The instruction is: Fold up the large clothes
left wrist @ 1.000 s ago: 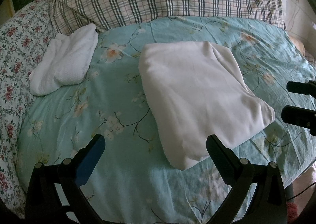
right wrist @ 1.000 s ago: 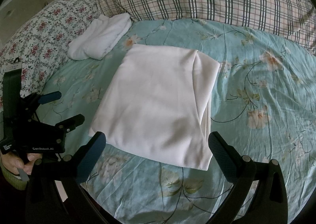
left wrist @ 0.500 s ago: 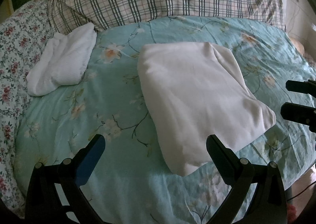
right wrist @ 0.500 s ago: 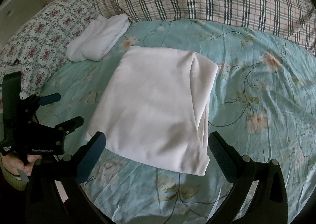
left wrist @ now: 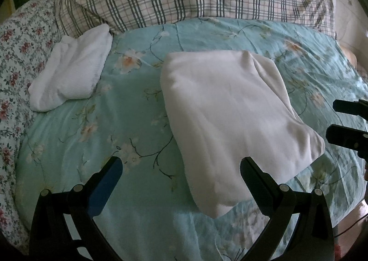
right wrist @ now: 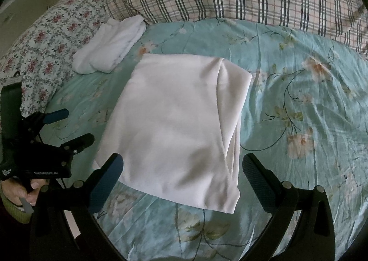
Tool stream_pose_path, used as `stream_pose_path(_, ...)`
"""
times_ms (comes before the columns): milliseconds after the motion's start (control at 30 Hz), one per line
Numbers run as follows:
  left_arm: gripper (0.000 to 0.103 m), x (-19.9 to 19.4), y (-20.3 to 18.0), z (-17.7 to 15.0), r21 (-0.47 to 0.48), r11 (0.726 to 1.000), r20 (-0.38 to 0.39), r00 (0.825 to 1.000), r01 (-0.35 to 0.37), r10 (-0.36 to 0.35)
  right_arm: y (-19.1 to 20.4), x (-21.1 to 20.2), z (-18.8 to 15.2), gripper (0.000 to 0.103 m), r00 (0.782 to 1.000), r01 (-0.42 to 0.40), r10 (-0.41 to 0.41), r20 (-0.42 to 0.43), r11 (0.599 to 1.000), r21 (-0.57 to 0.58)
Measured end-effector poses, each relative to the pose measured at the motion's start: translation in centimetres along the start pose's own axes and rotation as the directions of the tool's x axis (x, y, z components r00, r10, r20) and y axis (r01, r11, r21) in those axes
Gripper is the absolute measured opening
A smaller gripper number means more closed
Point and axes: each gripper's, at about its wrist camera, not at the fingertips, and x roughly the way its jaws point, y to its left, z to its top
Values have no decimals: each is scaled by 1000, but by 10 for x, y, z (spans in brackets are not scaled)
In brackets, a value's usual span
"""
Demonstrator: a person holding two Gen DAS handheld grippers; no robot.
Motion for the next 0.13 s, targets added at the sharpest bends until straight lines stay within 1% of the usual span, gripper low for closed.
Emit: stream_pose_path(133,102,2,1,1,-12,1000,1,1000,8,-8,-2,3,2,103,1000,-4,4,-2,1000,2)
